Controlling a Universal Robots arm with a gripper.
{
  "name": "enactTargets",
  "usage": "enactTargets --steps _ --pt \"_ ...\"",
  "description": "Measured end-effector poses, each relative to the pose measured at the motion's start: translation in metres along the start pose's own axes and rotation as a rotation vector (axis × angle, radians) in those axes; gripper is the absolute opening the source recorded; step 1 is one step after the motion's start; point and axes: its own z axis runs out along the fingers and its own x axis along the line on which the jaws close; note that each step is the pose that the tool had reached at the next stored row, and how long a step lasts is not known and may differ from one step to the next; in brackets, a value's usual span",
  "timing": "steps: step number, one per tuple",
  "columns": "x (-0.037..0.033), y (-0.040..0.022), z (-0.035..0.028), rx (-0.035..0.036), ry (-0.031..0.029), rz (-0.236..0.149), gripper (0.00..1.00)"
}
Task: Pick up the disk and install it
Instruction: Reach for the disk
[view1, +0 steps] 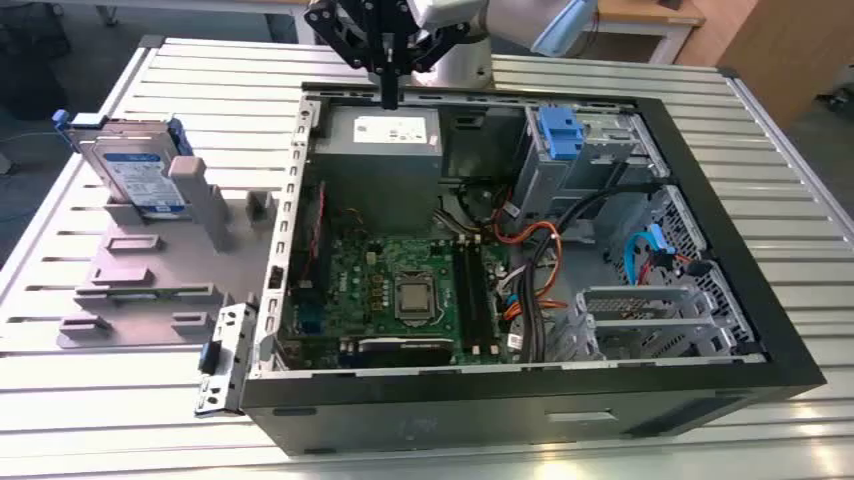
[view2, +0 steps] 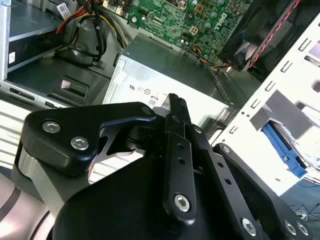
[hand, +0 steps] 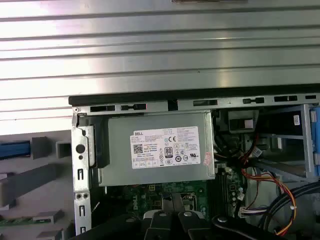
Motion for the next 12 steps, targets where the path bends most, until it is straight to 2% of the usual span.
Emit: enactTargets --steps 12 --pt "0.0019 -0.0002 0.0001 0.0001 0.0 0.0 0.11"
